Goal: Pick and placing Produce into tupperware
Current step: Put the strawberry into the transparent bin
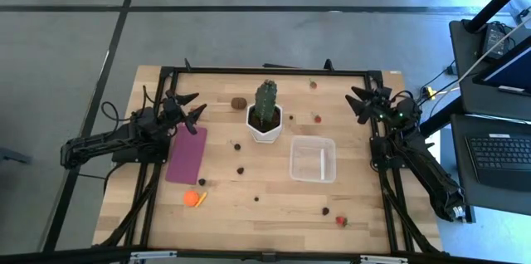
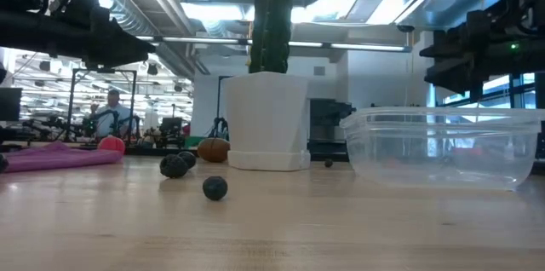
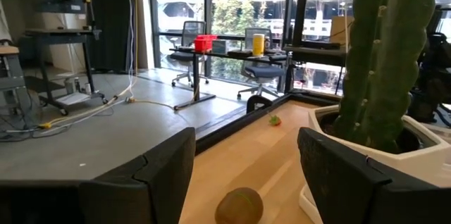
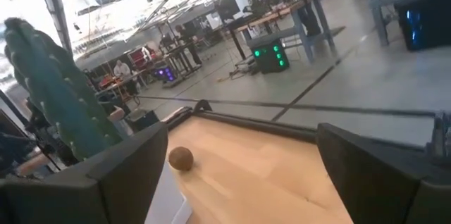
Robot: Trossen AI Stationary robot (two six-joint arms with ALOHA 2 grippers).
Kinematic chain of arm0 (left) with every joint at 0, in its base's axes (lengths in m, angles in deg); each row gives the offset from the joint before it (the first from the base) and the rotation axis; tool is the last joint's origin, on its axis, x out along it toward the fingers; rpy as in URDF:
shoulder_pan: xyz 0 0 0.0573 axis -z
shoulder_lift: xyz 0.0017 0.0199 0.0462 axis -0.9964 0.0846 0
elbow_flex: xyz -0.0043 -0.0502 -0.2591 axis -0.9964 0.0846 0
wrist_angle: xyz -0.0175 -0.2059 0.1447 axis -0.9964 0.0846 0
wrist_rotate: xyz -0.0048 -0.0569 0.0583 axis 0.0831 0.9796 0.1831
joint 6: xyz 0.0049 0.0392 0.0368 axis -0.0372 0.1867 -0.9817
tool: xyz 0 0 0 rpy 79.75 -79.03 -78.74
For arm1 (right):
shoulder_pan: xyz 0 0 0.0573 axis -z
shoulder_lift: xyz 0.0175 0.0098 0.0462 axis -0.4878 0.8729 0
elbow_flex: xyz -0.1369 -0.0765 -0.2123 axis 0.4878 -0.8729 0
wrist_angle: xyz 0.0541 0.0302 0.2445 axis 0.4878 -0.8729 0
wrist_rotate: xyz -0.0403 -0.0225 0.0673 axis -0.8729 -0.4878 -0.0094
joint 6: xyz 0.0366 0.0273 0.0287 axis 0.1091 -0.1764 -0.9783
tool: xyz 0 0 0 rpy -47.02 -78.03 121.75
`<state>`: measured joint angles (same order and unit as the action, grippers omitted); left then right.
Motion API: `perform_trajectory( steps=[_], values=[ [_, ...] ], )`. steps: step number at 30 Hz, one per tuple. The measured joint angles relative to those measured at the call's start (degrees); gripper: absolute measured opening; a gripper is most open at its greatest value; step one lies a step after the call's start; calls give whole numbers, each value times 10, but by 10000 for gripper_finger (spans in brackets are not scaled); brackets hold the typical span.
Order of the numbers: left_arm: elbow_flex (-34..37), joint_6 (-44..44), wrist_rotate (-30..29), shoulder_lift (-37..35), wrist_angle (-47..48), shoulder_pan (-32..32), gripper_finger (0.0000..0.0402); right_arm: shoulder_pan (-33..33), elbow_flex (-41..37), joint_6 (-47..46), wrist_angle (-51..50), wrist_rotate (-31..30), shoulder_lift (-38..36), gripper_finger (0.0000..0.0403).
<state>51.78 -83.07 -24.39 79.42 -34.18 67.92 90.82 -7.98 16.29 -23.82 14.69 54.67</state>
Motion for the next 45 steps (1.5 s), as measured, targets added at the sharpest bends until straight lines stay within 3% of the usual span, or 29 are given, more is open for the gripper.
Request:
perform_trajectory(
  steps=[8,13,18,28,32,37,45],
  values=[
    [0,0,-13,0,-1,-3,244,-16,41,11,-19,-14,29,363],
    [0,15,-20,2,-1,-29,244,-39,134,40,-121,-86,109,362],
    [0,30,-16,18,-1,-54,244,-70,239,75,-224,-158,241,362],
    [0,32,-15,51,-1,-65,244,-140,423,153,-236,-235,571,362],
    [0,42,-15,57,-1,-65,244,-154,489,202,-257,-239,687,362],
    [0,43,-15,56,-1,-65,244,-161,558,268,-301,-270,802,362],
    [0,43,-15,56,-1,-65,244,-160,628,266,-340,-271,934,362]
  ],
)
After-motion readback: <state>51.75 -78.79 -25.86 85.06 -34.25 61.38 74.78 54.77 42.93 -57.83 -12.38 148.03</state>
